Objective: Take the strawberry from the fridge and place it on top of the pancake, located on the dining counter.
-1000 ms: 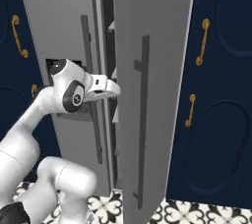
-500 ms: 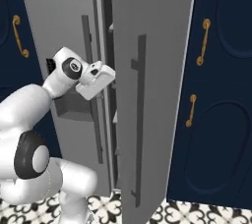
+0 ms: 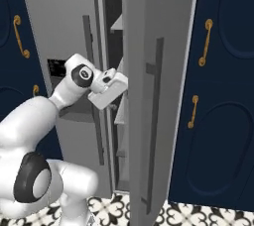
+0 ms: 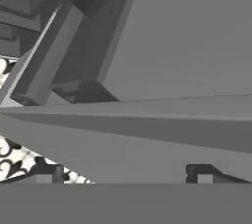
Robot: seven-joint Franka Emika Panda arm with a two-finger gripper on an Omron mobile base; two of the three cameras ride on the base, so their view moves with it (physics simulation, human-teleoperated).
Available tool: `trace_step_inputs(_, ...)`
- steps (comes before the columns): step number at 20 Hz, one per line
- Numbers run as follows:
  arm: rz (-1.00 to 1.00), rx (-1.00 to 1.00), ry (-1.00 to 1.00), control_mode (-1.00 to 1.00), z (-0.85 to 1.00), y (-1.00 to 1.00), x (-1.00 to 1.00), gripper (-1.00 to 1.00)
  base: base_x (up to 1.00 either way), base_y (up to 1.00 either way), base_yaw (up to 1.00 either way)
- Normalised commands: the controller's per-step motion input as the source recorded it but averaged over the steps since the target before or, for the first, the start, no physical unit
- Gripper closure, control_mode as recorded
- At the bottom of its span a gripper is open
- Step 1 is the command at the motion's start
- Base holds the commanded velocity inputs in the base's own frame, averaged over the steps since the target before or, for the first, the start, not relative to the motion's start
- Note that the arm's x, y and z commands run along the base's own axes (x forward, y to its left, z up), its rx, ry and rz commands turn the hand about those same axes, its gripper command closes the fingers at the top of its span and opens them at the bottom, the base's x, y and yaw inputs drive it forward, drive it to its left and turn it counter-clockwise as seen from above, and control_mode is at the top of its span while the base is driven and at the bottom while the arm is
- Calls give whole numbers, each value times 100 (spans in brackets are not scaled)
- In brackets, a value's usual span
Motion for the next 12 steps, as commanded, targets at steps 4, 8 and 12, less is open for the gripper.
trace_step_inputs(4, 1, 2, 0, -100, 0, -100, -21, -100, 0, 0, 0)
trace_step_inputs(8, 6, 5, 2, -100, 3, -100, -3, -100, 0, 0, 0)
trace_step_inputs(12, 7, 7, 1, -100, 13, -99, 0, -100, 0, 0, 0)
